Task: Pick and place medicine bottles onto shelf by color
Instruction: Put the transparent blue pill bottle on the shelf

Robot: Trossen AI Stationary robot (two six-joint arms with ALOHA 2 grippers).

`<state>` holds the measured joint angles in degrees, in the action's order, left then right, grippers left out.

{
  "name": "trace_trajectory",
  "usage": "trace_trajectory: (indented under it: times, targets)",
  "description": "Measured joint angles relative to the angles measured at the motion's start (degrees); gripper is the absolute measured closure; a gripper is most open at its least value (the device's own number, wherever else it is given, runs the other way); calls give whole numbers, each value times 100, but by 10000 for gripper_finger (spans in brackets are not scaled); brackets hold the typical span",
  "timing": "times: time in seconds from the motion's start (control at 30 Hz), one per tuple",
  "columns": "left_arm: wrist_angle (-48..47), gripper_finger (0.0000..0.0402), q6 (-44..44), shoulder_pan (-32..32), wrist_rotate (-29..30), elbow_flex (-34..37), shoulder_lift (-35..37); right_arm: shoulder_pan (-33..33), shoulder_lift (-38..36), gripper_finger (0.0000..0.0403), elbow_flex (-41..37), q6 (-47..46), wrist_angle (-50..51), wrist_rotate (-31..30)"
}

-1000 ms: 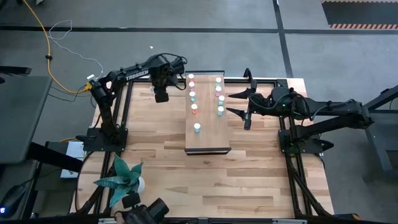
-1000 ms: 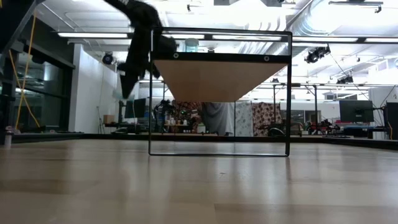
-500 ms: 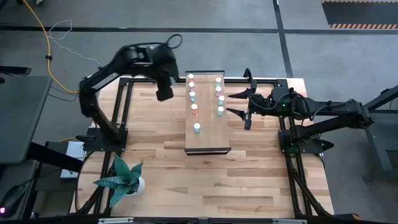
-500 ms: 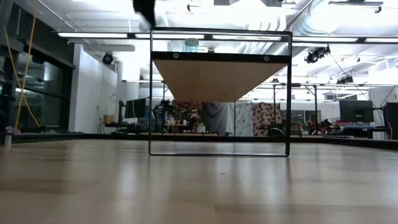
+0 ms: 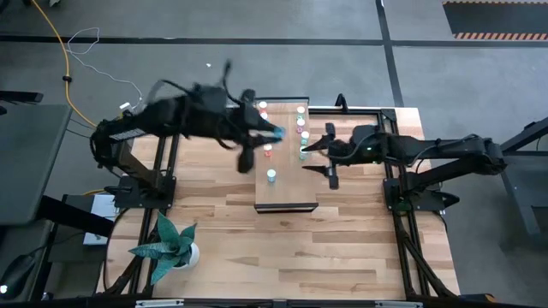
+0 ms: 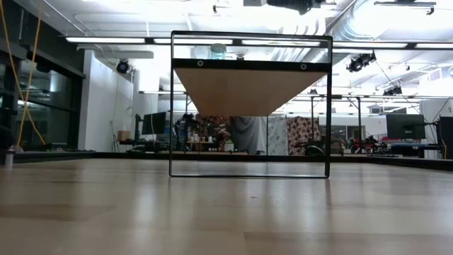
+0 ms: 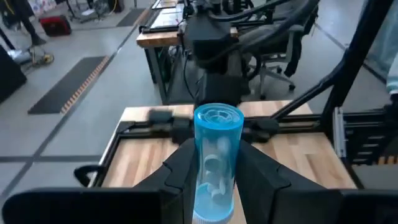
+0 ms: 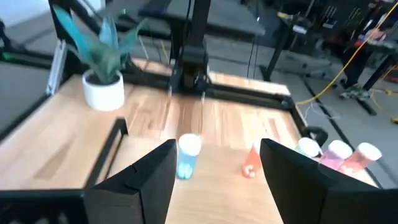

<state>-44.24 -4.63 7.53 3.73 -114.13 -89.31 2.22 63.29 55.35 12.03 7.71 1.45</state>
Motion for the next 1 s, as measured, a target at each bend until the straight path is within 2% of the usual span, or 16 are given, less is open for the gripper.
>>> trace_trajectory:
  times: [0.23,0.37,0.47,0.53,0.63,0.73,0.8,0.9,1.0]
  targets:
    - [1980,321,-46,20,165,2055,48,0,568,181,-2,193,-84,32]
    - [3094,321,46,173,139,3125,366,58,658,181,-1,223,-290,29]
    - [3815,321,216,316,-88,3922,805,206,657,181,-5,194,-335,12]
    - [4455,321,371,353,-300,4489,1145,307,653,181,-254,111,-937,107]
    - [5488,321,584,328,-539,5360,1601,449,660,181,-1116,-124,-2660,227]
    - [6559,321,765,226,-542,6160,1826,542,701,181,-1926,-669,-4518,369]
    - [7356,321,852,161,-487,6600,1826,542,696,181,-2251,-1002,-5277,457]
    - [8500,321,1003,116,-459,6970,1590,493,692,181,-2427,-1327,-5387,471]
    - [8808,321,1100,118,-455,7001,1215,447,735,181,-2435,-1367,-5255,466]
